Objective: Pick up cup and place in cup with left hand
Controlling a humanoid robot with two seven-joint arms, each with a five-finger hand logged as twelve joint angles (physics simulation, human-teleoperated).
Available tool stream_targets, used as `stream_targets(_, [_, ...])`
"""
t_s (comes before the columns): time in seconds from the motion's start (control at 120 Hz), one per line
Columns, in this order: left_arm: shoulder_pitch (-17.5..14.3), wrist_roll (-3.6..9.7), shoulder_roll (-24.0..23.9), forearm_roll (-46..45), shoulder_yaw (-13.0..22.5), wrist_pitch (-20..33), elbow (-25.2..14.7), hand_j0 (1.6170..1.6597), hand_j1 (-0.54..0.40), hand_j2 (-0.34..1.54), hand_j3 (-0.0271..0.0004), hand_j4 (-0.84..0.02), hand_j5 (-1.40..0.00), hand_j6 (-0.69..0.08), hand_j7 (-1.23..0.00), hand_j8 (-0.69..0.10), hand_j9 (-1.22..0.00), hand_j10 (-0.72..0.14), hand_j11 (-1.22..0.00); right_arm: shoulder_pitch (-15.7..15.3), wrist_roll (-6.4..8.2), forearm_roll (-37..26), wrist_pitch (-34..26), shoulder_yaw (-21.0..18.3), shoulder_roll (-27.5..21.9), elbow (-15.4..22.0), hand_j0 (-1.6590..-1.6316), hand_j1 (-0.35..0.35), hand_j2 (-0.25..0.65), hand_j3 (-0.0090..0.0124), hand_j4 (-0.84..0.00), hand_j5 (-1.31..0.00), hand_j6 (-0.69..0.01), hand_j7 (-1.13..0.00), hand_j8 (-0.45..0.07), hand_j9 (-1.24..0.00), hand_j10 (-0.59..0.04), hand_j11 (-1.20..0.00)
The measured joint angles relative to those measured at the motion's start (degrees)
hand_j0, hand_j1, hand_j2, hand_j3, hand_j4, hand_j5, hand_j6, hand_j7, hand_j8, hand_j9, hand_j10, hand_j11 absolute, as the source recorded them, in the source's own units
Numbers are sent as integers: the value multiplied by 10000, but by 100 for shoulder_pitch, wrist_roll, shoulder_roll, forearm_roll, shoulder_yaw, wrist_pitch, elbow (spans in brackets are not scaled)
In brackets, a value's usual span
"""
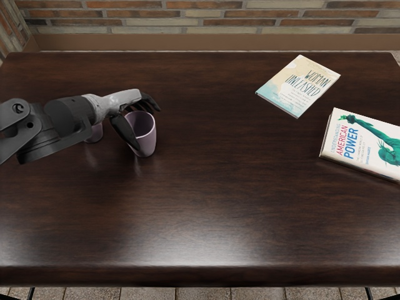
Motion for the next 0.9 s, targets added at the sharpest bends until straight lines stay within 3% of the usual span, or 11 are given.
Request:
stream_targets(0.2, [9,0,17,9,36,5,3,16579,-575,830,0,-3896,-4203,-3087,-4213,-1977,-4519,-2633,-4520,0,0,0,0,0,0,0,-16581,-3489,-2,0,0,0,5,0,3,0,1,0])
stream_targets(0.4, [4,0,27,12,39,59,11,16579,-934,886,0,-4168,-4604,-3497,-4662,-2479,-4914,-3075,-4906,0,0,0,0,0,0,0,-16581,-3489,-2,0,0,0,5,0,3,0,1,0])
stream_targets(0.625, [17,-1,21,27,43,84,12,16578,-1185,989,0,-4576,-4775,-3271,-4951,-2408,-5163,-2974,-5232,0,0,0,0,0,0,0,-16581,-3489,-2,0,0,0,5,0,3,0,1,0])
stream_targets(0.9, [-6,0,5,58,68,92,52,16577,-1448,1050,0,-4835,-5027,-3692,-5238,-2670,-5469,-3362,-5534,0,0,0,0,0,0,0,-16581,-3489,-2,0,0,0,4,0,2,0,1,0])
